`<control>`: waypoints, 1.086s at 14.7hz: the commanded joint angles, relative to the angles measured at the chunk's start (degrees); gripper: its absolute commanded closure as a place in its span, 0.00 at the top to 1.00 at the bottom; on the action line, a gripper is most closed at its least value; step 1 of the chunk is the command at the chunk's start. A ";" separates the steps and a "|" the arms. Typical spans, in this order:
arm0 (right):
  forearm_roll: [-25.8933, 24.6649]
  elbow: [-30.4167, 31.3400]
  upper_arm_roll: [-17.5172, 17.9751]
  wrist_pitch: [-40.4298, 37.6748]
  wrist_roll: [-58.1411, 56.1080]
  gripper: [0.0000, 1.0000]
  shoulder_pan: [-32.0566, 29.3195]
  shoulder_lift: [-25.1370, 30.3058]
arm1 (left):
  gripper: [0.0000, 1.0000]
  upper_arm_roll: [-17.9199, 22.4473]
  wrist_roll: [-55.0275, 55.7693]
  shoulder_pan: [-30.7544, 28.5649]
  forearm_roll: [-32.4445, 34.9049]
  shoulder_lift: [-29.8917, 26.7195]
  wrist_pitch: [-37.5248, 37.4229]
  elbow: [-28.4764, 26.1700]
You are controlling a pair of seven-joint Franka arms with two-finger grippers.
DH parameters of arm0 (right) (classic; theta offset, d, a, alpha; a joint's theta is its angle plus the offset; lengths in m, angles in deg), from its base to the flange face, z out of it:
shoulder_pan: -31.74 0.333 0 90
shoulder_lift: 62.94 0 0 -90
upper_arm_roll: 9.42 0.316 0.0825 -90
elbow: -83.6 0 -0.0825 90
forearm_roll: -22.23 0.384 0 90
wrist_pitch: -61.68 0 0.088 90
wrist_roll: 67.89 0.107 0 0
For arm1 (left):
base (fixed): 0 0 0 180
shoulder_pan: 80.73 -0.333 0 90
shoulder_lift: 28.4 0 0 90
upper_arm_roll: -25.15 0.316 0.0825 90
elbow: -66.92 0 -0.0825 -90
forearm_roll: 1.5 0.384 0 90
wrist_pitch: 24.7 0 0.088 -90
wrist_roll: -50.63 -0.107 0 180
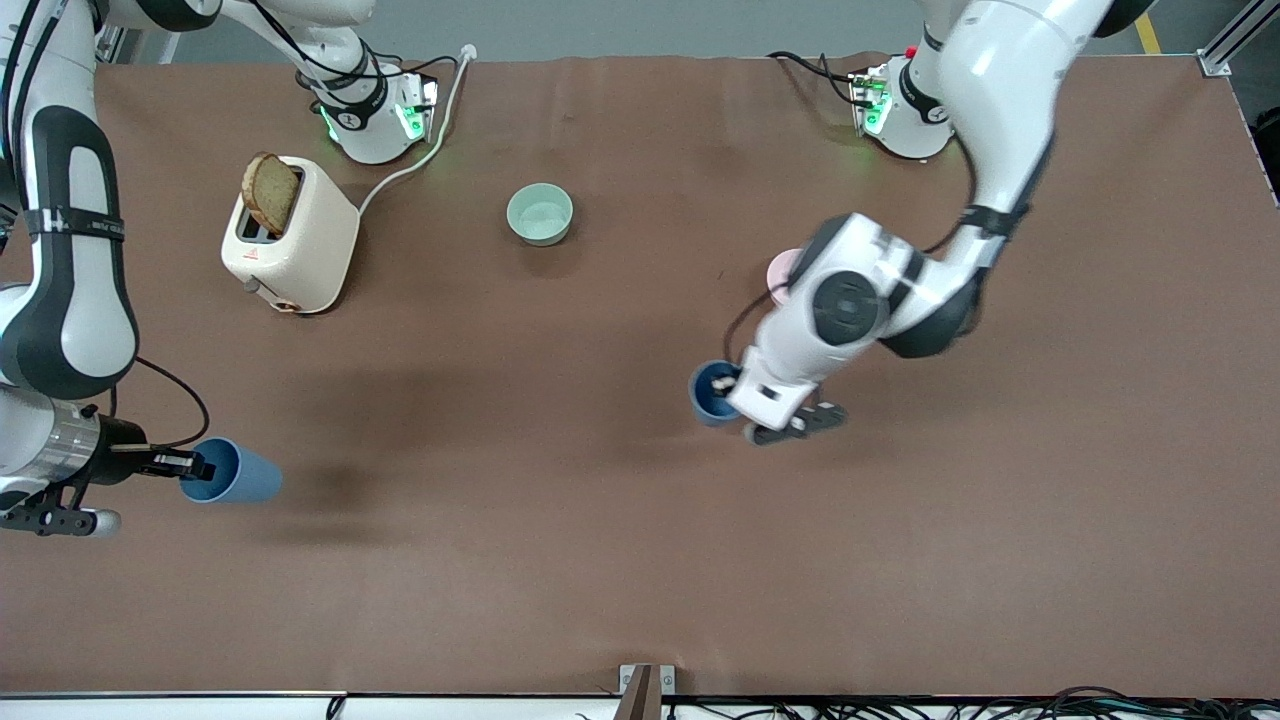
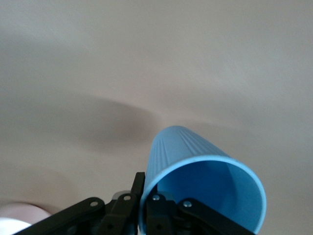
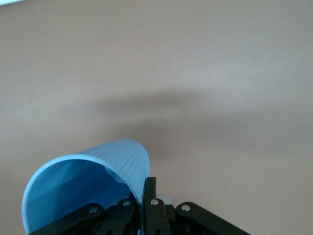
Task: Stack blue cups with both arms
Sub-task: 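Carry both blue cups toward the middle of the table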
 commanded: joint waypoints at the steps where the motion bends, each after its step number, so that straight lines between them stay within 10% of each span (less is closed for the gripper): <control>1: 1.08 0.58 0.01 -0.86 4.18 0.01 2.54 2.08 | 0.00 0.61 6.29 4.69 0.18 4.59 3.27 3.93; 9: 0.90 -0.30 -0.07 -0.34 19.12 0.01 12.73 2.43 | 0.05 1.76 8.77 9.01 0.27 8.81 7.34 3.85; 11: 0.90 -0.30 -0.07 -0.25 21.59 0.01 16.33 2.43 | 0.36 1.85 8.77 9.10 0.27 8.99 7.34 3.85; 13: 0.90 -0.39 -0.07 -0.25 24.92 0.01 19.76 2.43 | 1.00 1.85 8.77 9.01 0.27 8.38 7.43 3.93; 16: 1.17 -0.39 0.01 -0.34 28.89 0.01 24.25 2.43 | 1.00 2.63 8.77 7.96 0.27 4.96 4.46 7.09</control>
